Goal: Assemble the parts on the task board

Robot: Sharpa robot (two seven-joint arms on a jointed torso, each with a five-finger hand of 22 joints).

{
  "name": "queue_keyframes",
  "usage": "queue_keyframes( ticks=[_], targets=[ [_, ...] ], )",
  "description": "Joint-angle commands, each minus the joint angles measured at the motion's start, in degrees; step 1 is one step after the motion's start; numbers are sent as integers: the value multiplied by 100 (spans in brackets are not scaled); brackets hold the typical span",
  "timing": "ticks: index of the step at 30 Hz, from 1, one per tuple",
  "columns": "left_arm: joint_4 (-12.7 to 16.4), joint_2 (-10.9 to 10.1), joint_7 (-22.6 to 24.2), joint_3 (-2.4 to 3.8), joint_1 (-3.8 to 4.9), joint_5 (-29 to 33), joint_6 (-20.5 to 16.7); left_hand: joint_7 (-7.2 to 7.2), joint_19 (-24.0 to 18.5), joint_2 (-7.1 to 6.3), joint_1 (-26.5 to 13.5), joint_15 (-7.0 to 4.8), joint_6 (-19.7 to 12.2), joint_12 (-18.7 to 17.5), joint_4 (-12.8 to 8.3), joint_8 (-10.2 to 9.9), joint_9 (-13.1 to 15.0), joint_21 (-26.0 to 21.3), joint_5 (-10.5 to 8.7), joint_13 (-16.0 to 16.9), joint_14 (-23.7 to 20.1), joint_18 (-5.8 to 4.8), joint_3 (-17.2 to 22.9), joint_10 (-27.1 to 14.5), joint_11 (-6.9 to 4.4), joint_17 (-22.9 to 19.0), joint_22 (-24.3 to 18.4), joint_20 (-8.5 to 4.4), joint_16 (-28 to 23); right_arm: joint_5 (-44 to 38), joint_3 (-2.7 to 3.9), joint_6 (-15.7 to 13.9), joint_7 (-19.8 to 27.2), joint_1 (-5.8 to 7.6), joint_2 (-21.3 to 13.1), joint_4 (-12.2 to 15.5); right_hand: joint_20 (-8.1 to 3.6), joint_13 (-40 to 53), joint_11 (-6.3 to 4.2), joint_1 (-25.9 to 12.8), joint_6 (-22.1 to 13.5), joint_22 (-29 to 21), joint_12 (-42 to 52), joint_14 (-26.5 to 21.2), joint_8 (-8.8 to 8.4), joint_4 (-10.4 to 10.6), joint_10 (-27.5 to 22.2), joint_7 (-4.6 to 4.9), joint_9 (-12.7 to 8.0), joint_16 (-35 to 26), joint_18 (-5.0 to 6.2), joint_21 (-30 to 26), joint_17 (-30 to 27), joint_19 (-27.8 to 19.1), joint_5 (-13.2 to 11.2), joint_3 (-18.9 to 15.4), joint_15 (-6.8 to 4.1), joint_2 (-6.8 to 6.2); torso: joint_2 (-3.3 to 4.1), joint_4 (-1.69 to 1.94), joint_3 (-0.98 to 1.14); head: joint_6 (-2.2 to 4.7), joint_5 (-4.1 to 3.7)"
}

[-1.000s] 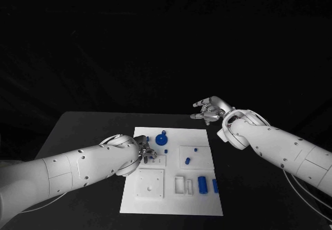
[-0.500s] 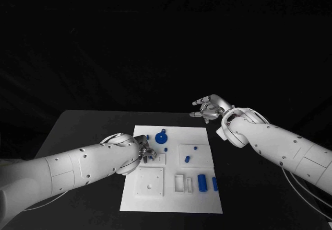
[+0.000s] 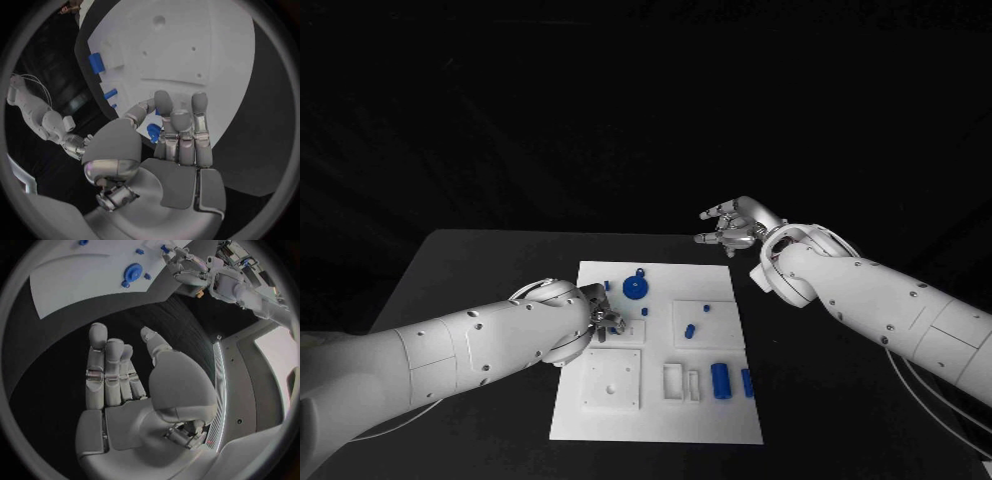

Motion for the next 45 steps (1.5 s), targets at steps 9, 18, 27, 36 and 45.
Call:
queue_keyframes(
  ticks=[9,18,27,36,45],
  targets=[
    [-64,35,3,-3,-31,-40,74,-708,346,17,82,-11,914,17,-238,21,-24,-852,-63,-4,7,-42,251,158,-46,7,880,-6,-6,10,3,66,-6,1,9,3,-20,-3,-22,-63,36,5,24,21,6,-19,10,-11,7,38,92,1,2,193,36,25,-8,0,3,2,-6,4,6],
    [-54,43,29,-3,-43,-14,34,-708,421,22,87,-13,913,24,-232,24,-27,-1033,-69,-2,20,-52,243,160,-47,1,1052,-8,-13,10,3,70,-9,1,17,-4,-20,-3,-22,-63,36,5,24,21,6,-19,10,-11,7,38,92,1,2,193,36,25,-8,0,3,3,-6,4,1],
    [-82,70,18,-3,-47,1,96,-713,455,30,81,-13,927,29,-221,25,-37,-1118,-110,-2,24,-59,229,162,-48,17,1110,-7,-5,10,3,82,-16,1,24,-7,-20,-3,-22,-63,36,5,24,21,6,-19,10,-11,7,38,92,1,2,193,36,25,-8,0,2,4,-3,9,2],
    [-168,132,2,-2,-61,6,212,-738,495,114,122,-16,998,67,-104,30,-71,-1204,-495,4,42,-83,135,170,-49,57,1116,-8,17,10,3,101,-19,1,38,-17,-20,-3,-22,-63,36,5,24,21,6,-19,10,-11,7,38,92,1,2,193,36,25,-8,0,6,-1,0,5,1],
    [-213,170,12,-2,-69,11,262,-769,537,151,139,-14,1109,144,-4,74,-56,-1260,-587,-12,97,-83,72,188,-47,145,1122,0,51,10,3,121,-18,0,63,-45,-20,-3,-22,-63,36,5,24,21,6,-19,10,-11,7,38,92,1,2,193,36,25,-8,0,8,3,2,-4,-13]
  ],
)
